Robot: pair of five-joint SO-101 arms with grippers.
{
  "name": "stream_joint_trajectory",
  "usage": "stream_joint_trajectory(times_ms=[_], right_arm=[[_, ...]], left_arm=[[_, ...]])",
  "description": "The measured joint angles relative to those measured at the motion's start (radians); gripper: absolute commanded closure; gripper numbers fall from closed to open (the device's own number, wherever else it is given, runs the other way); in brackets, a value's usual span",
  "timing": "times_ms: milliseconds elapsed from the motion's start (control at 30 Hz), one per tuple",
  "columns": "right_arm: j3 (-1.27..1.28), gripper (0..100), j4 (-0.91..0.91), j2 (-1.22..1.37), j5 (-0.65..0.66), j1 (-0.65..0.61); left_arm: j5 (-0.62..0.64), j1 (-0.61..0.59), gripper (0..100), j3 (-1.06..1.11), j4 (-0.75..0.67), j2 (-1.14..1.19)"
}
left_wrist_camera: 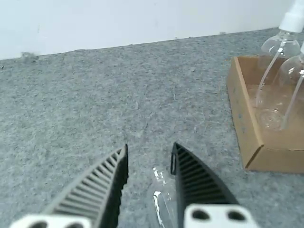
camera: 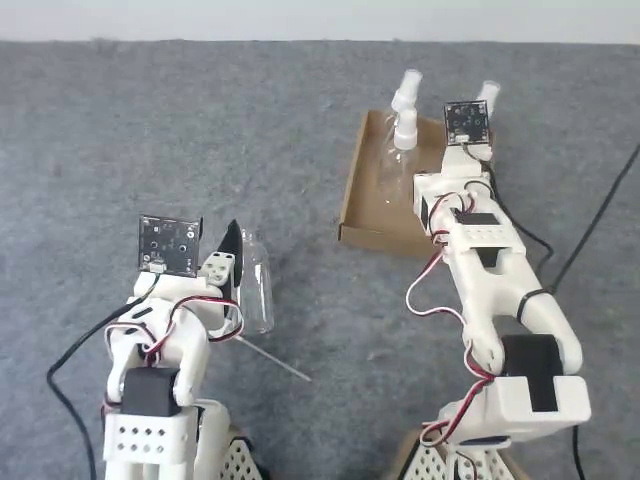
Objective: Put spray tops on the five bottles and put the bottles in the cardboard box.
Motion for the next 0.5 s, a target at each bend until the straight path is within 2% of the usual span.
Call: stream_joint_trajectory(times_ms=[267, 500], right_arm=[[-0.012, 67.7, 0.043, -0.020, 0.000, 0.000], [-0.012, 67.9, 0.121, -0.169, -0.003, 0.009]], left_arm=[[0.000, 0.000, 87, 0.000, 0.000, 0.000], [0.000, 0.000, 87, 0.000, 0.000, 0.000]])
